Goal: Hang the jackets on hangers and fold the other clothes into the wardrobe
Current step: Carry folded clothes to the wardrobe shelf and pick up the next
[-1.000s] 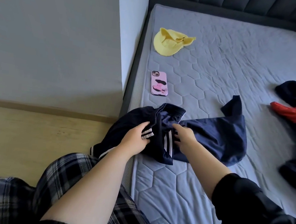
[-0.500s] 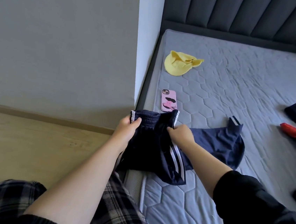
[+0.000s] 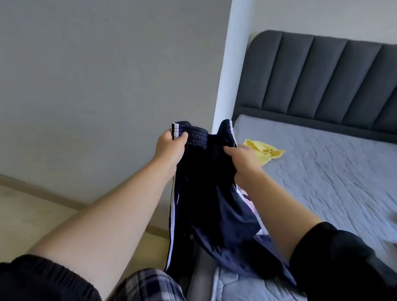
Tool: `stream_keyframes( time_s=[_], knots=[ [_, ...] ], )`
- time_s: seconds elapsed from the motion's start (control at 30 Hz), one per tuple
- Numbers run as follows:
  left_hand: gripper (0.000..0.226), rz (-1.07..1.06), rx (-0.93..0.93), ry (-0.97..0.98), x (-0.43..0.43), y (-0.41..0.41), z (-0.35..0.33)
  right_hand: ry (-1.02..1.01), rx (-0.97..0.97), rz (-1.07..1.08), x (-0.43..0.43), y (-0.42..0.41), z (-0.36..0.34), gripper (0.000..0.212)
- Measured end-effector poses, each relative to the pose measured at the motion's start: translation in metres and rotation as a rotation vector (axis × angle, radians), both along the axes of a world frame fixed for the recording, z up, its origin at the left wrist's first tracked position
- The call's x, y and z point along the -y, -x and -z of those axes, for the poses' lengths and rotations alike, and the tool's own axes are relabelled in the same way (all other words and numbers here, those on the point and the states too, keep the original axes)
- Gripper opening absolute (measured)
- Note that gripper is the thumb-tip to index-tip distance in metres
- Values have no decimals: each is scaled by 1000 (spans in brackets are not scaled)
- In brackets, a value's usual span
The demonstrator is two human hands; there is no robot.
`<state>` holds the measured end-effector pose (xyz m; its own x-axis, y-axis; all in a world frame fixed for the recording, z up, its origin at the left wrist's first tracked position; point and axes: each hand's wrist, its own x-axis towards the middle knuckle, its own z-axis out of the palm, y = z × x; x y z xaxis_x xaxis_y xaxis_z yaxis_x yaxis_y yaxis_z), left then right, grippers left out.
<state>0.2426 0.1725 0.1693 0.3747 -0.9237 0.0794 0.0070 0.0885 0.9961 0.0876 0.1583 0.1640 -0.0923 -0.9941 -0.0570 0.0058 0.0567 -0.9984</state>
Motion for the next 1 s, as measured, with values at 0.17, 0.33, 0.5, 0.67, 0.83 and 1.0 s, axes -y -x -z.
stream_keyframes(
  time_s=[0.17, 0.33, 0.5, 0.67, 0.83, 1.0],
  knots=[
    [12, -82, -20, 144, -18, -58, -78, 144, 69, -298, -9, -88, -84, 3],
    [11, -166, -65, 258, -62, -138, -147, 213, 126, -445, -28, -181, -149, 14],
    [16, -143, -19, 334, -114, -197, -195, 279, 136, -504, -61, -246, -203, 21],
    [17, -169, 45, 359, -149, -235, -230, 402, 59, -424, -74, -273, -241, 13],
    [6, -584, 732, 161, -183, -283, -241, 505, -88, -290, -61, -259, -254, 21],
    [11, -783, 849, 153, -203, -327, -226, 604, -198, -253, -43, -238, -233, 7]
  ],
)
